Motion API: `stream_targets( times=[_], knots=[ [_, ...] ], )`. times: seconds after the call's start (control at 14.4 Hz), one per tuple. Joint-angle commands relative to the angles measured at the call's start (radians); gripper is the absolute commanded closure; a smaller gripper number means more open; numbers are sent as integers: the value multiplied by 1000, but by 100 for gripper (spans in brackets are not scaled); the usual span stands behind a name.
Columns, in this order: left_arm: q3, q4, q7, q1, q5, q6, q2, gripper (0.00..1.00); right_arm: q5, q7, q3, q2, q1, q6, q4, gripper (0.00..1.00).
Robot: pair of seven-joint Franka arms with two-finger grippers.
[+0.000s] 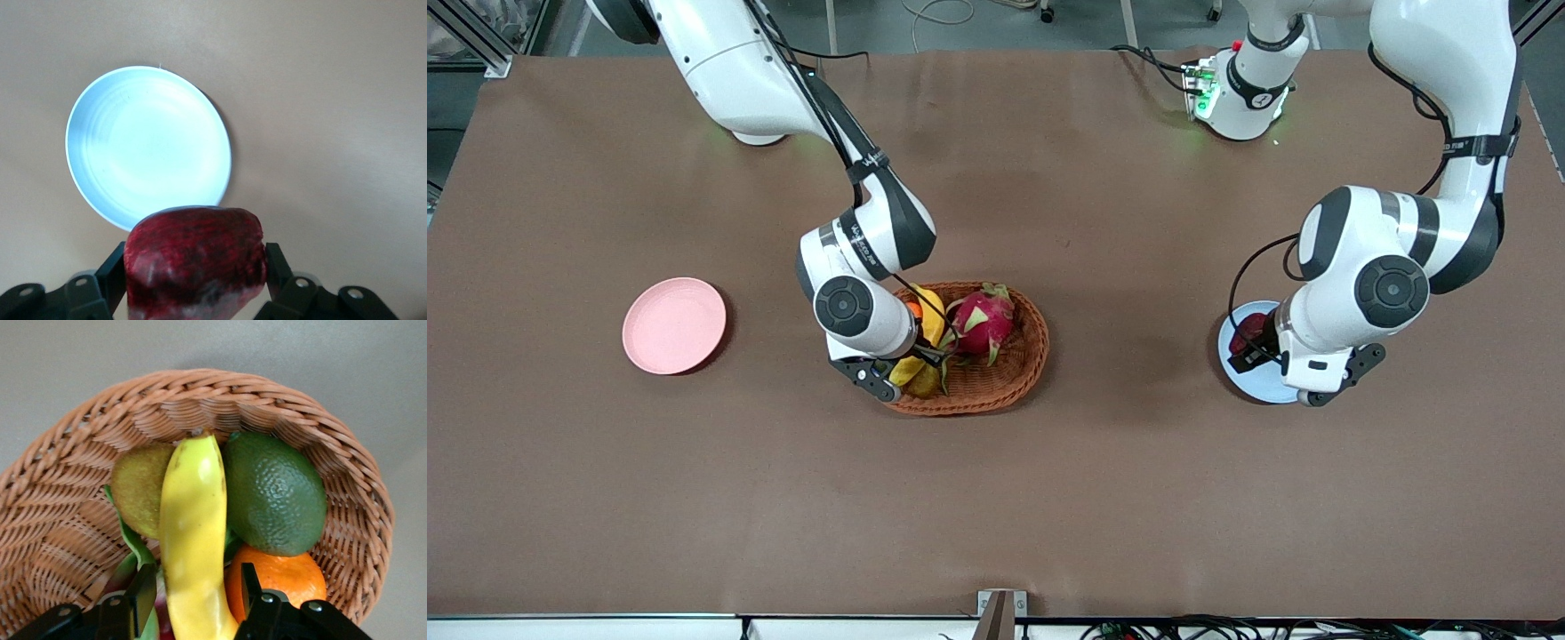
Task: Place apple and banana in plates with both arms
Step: 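Lower the dragon fruit onto the blue plate while the right gripper lifts the banana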
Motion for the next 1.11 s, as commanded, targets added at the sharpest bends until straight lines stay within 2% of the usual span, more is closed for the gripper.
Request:
stream_targets(
  times=[0.0, 0.21, 0.42, 0.56, 0.7, 0.77, 0.84, 1.04],
  knots=[
    [-13, -122, 160, 110, 16, 95, -34, 94, 33, 13, -3, 14, -1, 28, 9, 41],
    [-13, -203, 251, 171, 14, 235, -2, 91, 50, 12, -4, 16, 3, 54, 9, 45],
    [-13, -212, 251, 173, 14, 252, 39, 78, 49, 6, -4, 16, 3, 49, 6, 53],
    [-13, -211, 251, 173, 14, 261, 61, 59, 41, -1, -4, 14, 3, 44, 6, 65],
    [-13, -208, 251, 171, 14, 263, 65, 21, 38, -16, -4, 14, 0, 43, 4, 76],
    [-12, -206, 251, 171, 14, 263, 64, 6, 36, -28, -4, 13, 0, 43, 4, 79],
    [-12, -205, 251, 171, 14, 263, 61, 0, 36, -30, -4, 10, -1, 41, 7, 80],
    [-13, -171, 240, 164, 14, 243, 18, 0, 35, -27, -7, -5, 2, 3, 12, 82]
  ],
)
